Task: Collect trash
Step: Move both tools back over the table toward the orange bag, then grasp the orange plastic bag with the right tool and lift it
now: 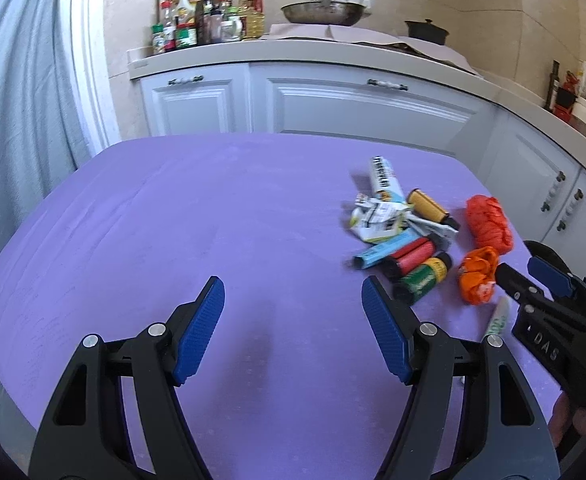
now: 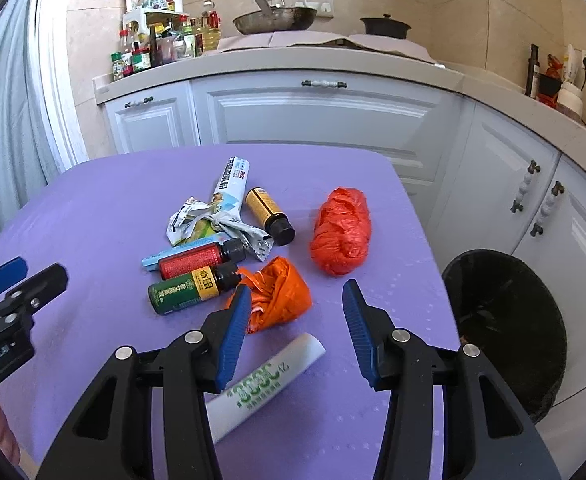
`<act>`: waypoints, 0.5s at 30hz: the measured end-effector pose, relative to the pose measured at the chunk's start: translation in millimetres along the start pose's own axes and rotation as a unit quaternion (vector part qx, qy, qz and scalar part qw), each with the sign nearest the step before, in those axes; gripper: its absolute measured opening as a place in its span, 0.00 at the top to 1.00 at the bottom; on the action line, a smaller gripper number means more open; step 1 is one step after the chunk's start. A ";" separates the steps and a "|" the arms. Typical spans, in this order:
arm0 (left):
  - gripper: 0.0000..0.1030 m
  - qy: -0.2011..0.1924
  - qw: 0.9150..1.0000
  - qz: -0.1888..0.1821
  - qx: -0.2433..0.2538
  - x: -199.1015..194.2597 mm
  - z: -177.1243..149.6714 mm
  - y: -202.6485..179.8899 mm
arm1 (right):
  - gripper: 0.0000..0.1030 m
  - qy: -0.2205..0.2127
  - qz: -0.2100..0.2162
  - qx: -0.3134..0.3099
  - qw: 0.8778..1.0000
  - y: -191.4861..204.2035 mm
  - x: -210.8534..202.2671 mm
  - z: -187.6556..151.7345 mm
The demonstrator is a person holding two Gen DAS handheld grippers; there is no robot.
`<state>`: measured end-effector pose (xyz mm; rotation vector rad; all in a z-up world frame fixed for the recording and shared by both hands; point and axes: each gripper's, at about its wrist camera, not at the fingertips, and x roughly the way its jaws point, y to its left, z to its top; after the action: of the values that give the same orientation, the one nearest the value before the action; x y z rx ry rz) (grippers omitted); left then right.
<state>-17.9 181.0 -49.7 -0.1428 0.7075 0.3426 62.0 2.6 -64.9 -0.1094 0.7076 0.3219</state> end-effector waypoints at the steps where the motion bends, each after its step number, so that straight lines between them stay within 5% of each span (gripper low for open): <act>1: 0.33 0.001 1.000 0.003 -0.002 1.2 -0.1 3.0 | 0.54 0.002 -0.001 0.001 1.000 0.6 1.9 0.7; 11: 0.33 0.007 0.999 0.024 -0.027 11.4 3.9 29.6 | 0.55 0.028 0.002 0.002 1.000 2.2 22.8 7.6; 15: 0.33 0.011 0.999 0.021 -0.025 14.7 3.0 26.3 | 0.80 0.033 0.022 -0.002 0.999 5.1 23.4 7.6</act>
<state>-15.1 210.1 -57.4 -0.1793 0.7252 0.3988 81.7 14.9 -74.4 -0.1078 0.7767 0.3633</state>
